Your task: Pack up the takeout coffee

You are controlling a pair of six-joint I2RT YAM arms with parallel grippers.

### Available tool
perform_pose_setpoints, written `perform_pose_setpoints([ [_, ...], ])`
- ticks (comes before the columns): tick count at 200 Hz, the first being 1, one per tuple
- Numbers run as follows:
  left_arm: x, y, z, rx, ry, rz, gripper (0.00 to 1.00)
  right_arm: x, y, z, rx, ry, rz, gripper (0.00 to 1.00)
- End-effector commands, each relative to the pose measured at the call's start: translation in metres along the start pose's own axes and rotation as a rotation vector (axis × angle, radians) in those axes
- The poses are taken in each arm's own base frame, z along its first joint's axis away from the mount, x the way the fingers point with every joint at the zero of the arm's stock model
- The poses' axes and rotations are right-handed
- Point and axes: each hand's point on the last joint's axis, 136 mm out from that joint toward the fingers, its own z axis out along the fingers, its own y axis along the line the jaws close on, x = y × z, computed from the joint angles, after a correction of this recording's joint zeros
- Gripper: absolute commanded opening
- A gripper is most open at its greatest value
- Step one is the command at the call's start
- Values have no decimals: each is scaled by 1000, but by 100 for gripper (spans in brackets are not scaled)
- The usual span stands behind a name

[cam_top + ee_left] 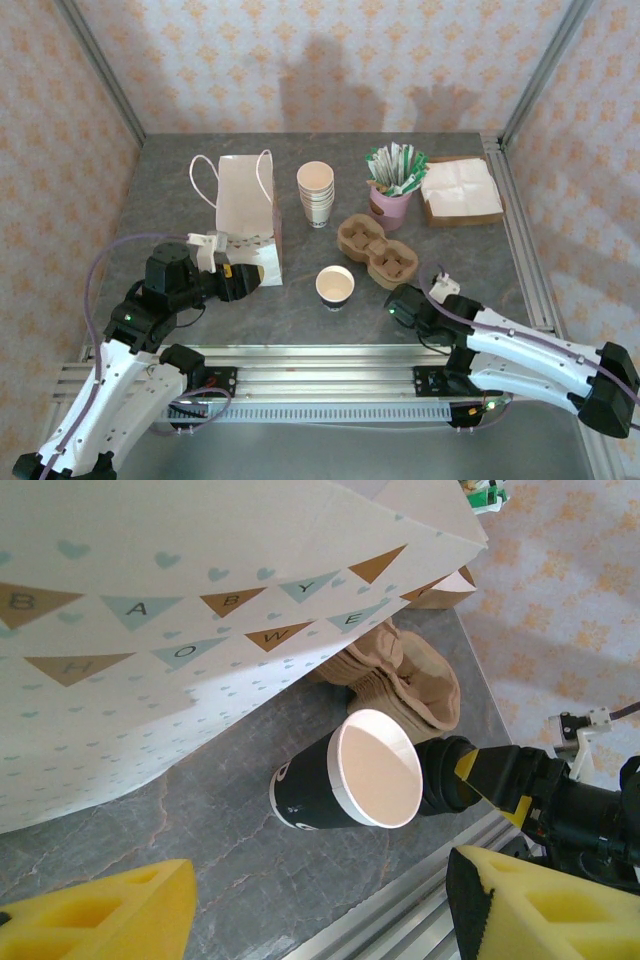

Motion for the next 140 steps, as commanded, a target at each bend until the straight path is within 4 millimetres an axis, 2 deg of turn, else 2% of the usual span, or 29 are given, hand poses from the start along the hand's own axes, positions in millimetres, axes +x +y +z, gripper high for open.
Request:
perform_pose_setpoints([
  [1, 2, 2, 2, -4, 2, 14, 68, -13, 10, -7, -28, -50, 9, 84],
  [32, 2, 1, 2, -3, 4, 14, 68, -14, 15, -8, -43, -52, 11, 85],
  [140, 2, 3, 3, -10, 5, 12, 68, -16, 7, -4, 42, -66, -27, 84],
])
